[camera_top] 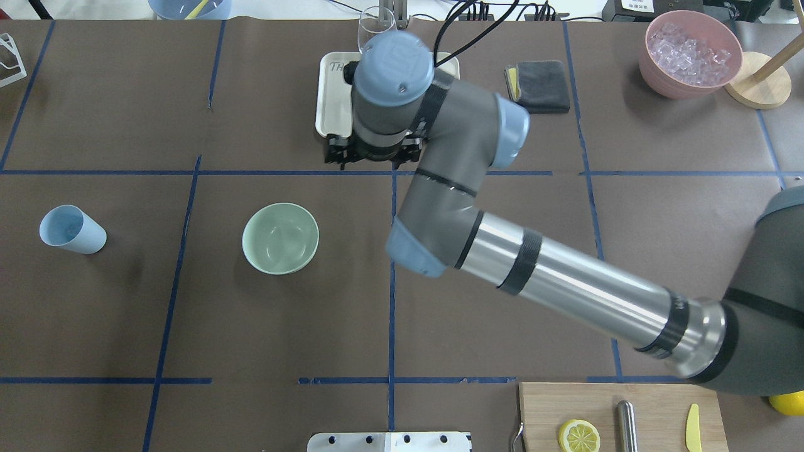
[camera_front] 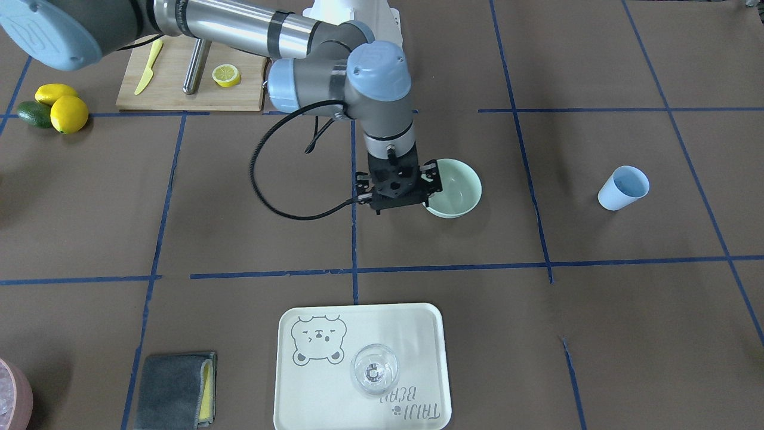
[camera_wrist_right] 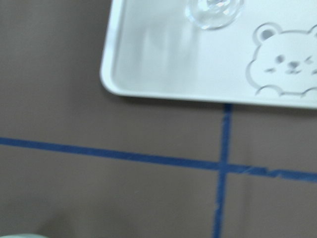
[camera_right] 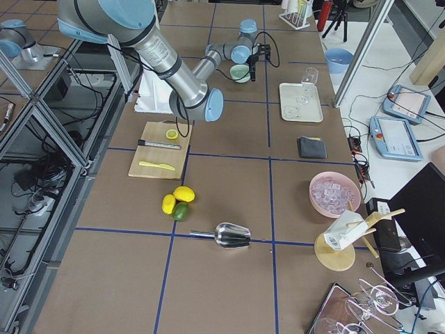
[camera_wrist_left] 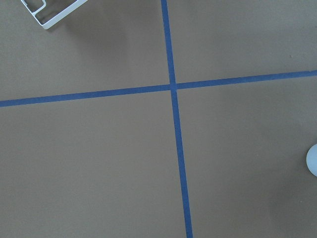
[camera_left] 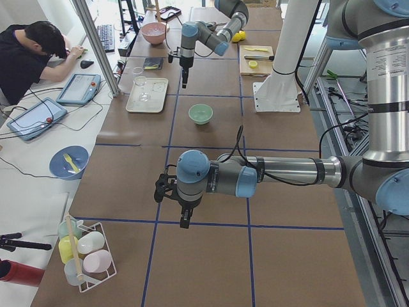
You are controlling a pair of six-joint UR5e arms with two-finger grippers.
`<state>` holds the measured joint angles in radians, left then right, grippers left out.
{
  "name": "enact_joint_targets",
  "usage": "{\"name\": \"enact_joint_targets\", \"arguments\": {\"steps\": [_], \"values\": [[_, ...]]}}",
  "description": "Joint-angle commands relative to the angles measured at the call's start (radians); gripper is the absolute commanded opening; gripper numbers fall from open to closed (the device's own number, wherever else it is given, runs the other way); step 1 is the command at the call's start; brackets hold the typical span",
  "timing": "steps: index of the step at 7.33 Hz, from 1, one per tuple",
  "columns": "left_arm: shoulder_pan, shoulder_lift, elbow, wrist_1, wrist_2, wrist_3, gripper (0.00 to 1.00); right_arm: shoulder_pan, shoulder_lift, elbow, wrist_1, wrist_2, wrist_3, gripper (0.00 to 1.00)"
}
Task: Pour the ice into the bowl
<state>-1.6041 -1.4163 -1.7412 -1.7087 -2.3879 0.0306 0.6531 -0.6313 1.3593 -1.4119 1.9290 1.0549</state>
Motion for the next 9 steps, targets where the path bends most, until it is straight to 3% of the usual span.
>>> {"name": "enact_joint_targets", "arguments": {"steps": [1,3,6,7,9], "values": [[0.006,0.002,-0.006,-0.06,0.0,-0.001,1.0,0.211,-0.182,0.119,-0.054,0.158,-0.367,1.0],[0.006,-0.003,-0.015,-0.092,-0.002,0.0,1.0,0.467,-0.4,0.206,-0.062,0.362,-0.716,1.0],[0.006,-0.001,0.024,-0.421,-0.002,-0.009,1.0,0.777,-0.689,0.199,-0.073,0.389,-1.247,1.0],[0.006,-0.003,0.032,-0.575,-0.002,-0.009,1.0,0.846,-0.753,0.217,-0.093,0.392,-1.256,1.0],[0.012,-0.004,0.055,-0.806,-0.011,-0.047,1.0,0.87,-0.879,0.312,-0.091,0.383,-1.254,1.0]]}}
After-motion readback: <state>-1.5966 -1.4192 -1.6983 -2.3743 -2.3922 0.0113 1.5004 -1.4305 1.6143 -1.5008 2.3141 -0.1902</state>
